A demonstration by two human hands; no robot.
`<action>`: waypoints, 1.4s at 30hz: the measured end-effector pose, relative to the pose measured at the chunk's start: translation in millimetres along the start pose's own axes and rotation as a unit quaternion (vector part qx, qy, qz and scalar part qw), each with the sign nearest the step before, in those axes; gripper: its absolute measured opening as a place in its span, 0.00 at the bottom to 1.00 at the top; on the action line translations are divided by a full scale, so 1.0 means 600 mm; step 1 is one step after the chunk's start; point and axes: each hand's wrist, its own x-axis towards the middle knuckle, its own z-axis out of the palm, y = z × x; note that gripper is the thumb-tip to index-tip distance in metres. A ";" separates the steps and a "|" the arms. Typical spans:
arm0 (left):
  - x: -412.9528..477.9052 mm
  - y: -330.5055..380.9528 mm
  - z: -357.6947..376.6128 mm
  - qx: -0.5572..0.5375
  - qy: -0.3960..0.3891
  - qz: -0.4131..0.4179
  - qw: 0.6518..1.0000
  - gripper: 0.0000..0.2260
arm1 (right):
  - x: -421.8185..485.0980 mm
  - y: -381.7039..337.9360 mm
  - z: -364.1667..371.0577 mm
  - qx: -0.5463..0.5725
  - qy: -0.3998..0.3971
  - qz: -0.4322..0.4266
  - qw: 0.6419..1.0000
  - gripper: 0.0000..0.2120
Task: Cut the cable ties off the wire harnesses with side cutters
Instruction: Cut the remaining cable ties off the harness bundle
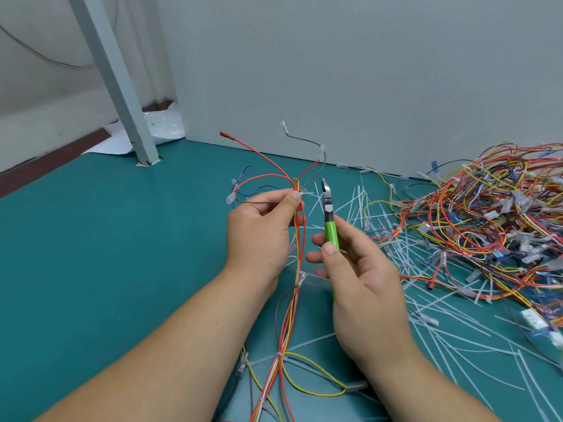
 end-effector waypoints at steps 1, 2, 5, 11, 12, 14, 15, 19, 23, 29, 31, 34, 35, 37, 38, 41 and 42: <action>0.000 0.000 0.000 -0.002 -0.001 0.000 1.000 0.05 | 0.002 0.002 -0.002 -0.019 0.010 0.001 1.000 0.18; -0.001 0.001 0.000 -0.005 -0.001 0.001 1.000 0.05 | 0.004 0.004 -0.004 -0.029 0.019 0.008 0.999 0.16; -0.001 0.002 0.001 -0.013 -0.003 0.001 1.000 0.05 | 0.013 0.013 -0.011 -0.032 0.029 0.040 0.998 0.13; -0.001 0.001 0.001 -0.029 -0.006 -0.008 1.000 0.06 | 0.010 0.014 -0.006 -0.040 -0.012 0.025 0.999 0.13; -0.001 0.001 0.002 -0.033 -0.004 -0.011 0.999 0.06 | 0.010 0.012 -0.004 -0.040 -0.021 0.020 0.999 0.13; 0.000 0.001 0.001 -0.038 -0.001 -0.015 0.999 0.06 | 0.009 0.009 -0.003 -0.040 -0.035 0.011 0.999 0.15; 0.000 0.001 0.001 -0.037 0.001 -0.015 0.999 0.06 | 0.009 0.009 -0.004 -0.041 -0.035 0.007 0.999 0.14; 0.000 0.004 0.000 -0.041 0.014 -0.009 0.999 0.06 | 0.007 0.013 -0.007 -0.045 -0.033 -0.004 0.998 0.12; -0.001 0.004 0.000 -0.039 0.011 -0.005 0.999 0.06 | 0.008 0.011 -0.006 -0.045 -0.044 -0.017 0.998 0.14; -0.002 0.004 0.001 -0.032 -0.001 0.002 1.000 0.06 | 0.008 0.000 -0.001 -0.049 -0.056 -0.040 0.996 0.21; -0.001 0.004 0.001 -0.030 -0.003 0.003 1.000 0.07 | 0.009 -0.001 -0.001 -0.048 -0.055 -0.040 0.996 0.21; -0.003 0.005 0.001 -0.031 -0.011 0.003 0.999 0.07 | 0.008 -0.002 -0.002 -0.049 -0.057 -0.042 0.996 0.22; -0.004 0.005 0.001 -0.031 -0.015 0.004 0.999 0.07 | 0.008 -0.001 -0.003 -0.049 -0.058 -0.041 0.996 0.21; -0.005 0.006 0.001 -0.030 -0.023 0.009 0.999 0.07 | 0.007 0.000 -0.003 -0.048 -0.057 -0.037 0.997 0.20; -0.006 0.006 0.002 -0.028 -0.025 0.011 0.999 0.07 | 0.007 0.001 -0.004 -0.048 -0.056 -0.035 0.997 0.19; -0.007 0.007 0.002 -0.030 -0.029 0.005 0.999 0.07 | 0.008 0.003 -0.003 -0.044 -0.047 -0.027 0.998 0.17; -0.007 0.007 0.002 -0.033 -0.030 -0.001 0.999 0.07 | 0.008 0.004 -0.003 -0.043 -0.043 -0.024 0.998 0.16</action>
